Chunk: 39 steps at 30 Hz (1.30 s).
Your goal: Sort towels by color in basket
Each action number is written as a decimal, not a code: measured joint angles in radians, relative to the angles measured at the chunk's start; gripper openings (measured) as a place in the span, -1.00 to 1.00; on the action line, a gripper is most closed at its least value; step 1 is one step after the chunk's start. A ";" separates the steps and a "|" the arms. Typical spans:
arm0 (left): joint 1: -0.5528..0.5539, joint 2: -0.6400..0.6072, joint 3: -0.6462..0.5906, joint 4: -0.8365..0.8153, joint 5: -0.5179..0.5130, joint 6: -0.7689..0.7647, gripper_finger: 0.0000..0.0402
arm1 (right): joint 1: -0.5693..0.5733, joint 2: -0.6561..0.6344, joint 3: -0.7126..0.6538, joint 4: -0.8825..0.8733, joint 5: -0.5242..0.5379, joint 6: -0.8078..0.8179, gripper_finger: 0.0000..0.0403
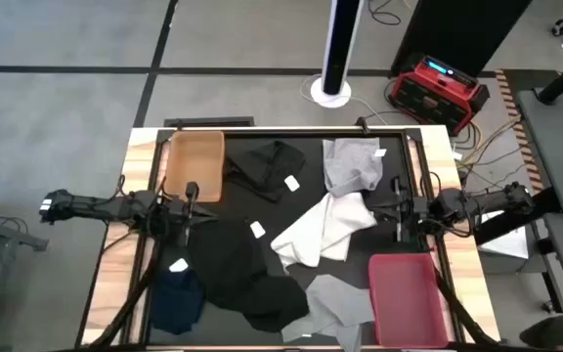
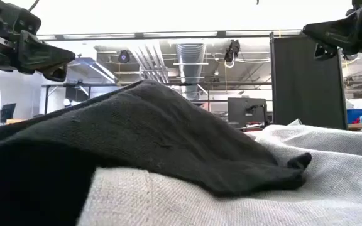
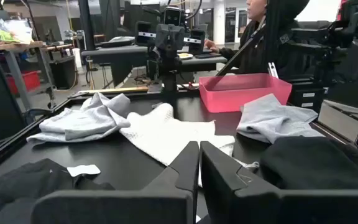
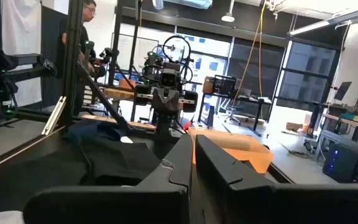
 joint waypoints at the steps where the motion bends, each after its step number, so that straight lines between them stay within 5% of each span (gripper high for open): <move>1: 0.000 0.000 0.000 0.000 0.000 0.000 -1.00 | 0.000 0.000 0.000 0.000 0.000 0.000 -0.94; 39: 0.000 0.000 0.000 0.000 0.000 0.000 -1.00 | 0.000 0.000 0.000 0.000 0.000 0.000 -0.94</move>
